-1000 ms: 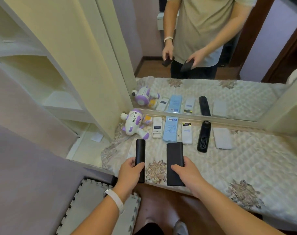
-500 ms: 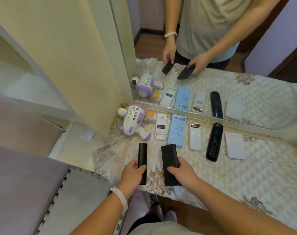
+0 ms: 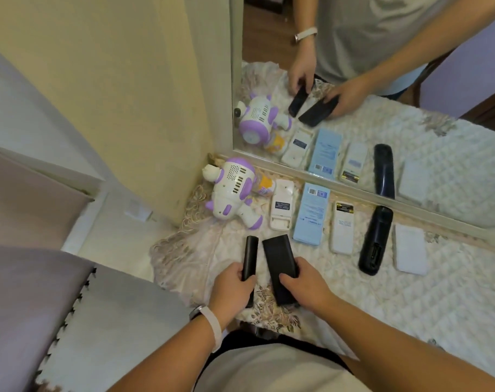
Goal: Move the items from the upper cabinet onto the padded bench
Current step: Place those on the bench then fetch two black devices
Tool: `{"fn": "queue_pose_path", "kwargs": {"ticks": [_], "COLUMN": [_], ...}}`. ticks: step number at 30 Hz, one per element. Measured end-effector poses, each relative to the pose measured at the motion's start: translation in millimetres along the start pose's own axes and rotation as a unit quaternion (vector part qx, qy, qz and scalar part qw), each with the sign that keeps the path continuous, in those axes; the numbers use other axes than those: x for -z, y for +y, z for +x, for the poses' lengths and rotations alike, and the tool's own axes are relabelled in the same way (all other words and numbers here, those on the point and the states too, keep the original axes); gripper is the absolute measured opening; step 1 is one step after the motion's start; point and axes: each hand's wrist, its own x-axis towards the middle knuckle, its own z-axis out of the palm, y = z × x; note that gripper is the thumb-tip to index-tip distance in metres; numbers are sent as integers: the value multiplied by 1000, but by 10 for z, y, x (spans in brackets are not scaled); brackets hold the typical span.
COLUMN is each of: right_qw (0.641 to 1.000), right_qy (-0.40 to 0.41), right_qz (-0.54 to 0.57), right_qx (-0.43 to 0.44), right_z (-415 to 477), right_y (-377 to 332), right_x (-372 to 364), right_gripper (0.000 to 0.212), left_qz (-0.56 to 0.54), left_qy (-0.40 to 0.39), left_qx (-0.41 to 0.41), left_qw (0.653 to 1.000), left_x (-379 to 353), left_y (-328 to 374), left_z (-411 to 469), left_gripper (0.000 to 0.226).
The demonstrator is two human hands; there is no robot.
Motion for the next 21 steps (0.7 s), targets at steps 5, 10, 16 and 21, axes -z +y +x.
{"fn": "queue_pose_path", "kwargs": {"ticks": [5, 10, 16, 21], "right_qw": [993, 988, 973, 896], "right_qy": [10, 23, 15, 41], "right_qz": [-113, -150, -197, -315], "right_qx": [15, 42, 121, 310], "right_z": [-6, -62, -204, -273], "right_y": [55, 91, 54, -62], "right_x": [103, 206, 367, 471], "right_gripper": [28, 22, 27, 38], "left_qz": [82, 114, 161, 251], "left_qy": [29, 65, 98, 188], "left_qx": [-35, -30, -37, -78], "left_qw": [996, 991, 981, 946], "left_x": [39, 101, 141, 157], "left_y": [55, 35, 87, 203], "left_z": [-67, -154, -438, -771], "left_gripper": [20, 36, 42, 44]}}
